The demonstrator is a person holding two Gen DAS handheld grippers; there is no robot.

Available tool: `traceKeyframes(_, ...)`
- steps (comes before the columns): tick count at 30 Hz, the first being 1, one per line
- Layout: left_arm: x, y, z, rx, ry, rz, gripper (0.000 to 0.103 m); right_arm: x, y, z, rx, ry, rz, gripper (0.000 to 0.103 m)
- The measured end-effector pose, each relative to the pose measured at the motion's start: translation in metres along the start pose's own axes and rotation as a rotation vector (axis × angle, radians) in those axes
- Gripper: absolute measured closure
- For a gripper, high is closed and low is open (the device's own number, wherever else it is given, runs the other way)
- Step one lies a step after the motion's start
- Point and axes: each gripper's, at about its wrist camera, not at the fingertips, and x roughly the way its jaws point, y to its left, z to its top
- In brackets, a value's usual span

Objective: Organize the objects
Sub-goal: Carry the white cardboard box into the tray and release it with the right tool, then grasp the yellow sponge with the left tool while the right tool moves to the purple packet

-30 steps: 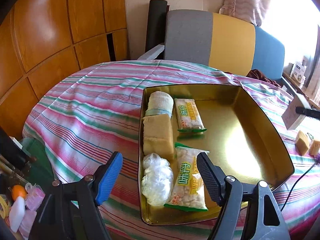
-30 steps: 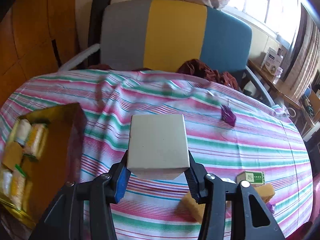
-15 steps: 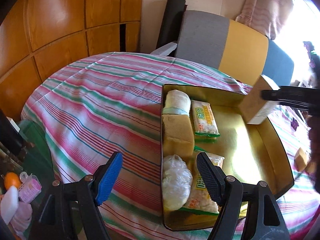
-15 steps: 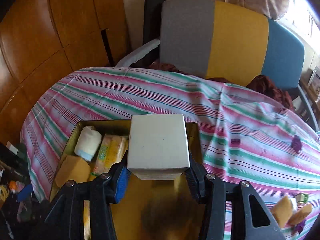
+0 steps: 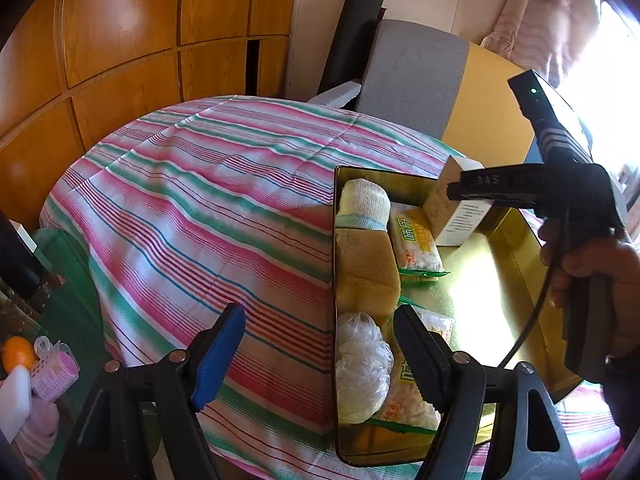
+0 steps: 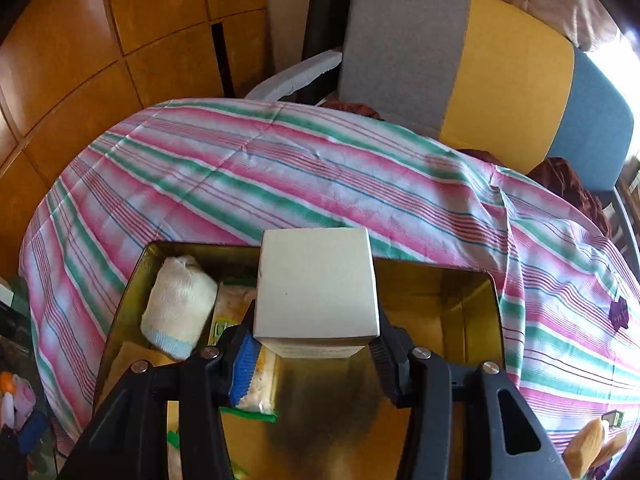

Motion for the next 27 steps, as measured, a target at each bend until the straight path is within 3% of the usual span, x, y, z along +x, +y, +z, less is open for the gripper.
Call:
traceKeyframes(3,-0.002,-0.001,0.0,0.003,-0.006,-0.001,0.026,-0.001,-0.005,0.0,0.014,0.002,0.053,0.049)
traceKeyframes(5,-0.005,-0.002,0.0,0.005,-0.017,-0.002,0.023,-0.009,-0.011,-0.003,0.019,-0.018,0.085,0.032)
traceKeyframes(7,-0.008,-0.003,0.001,0.008,-0.031,0.001,0.022,-0.021,-0.019,-0.008,0.034,-0.05,0.109,0.024)
traceKeyframes(14,-0.014,-0.009,0.001,0.032,-0.049,0.001,0.022,-0.064,-0.051,-0.054,0.035,-0.09,0.112,0.023)
traceKeyframes(18,-0.019,-0.019,-0.001,0.064,-0.061,-0.003,0.022,-0.084,-0.076,-0.081,0.042,-0.1,0.071,0.023)
traceKeyframes(23,-0.027,-0.032,-0.004,0.093,-0.081,-0.014,0.011,-0.11,-0.114,-0.109,0.078,-0.114,0.011,0.023)
traceKeyframes(27,-0.033,-0.044,-0.006,0.115,-0.092,-0.02,0.011,-0.125,-0.144,-0.126,0.091,-0.11,-0.035,0.023)
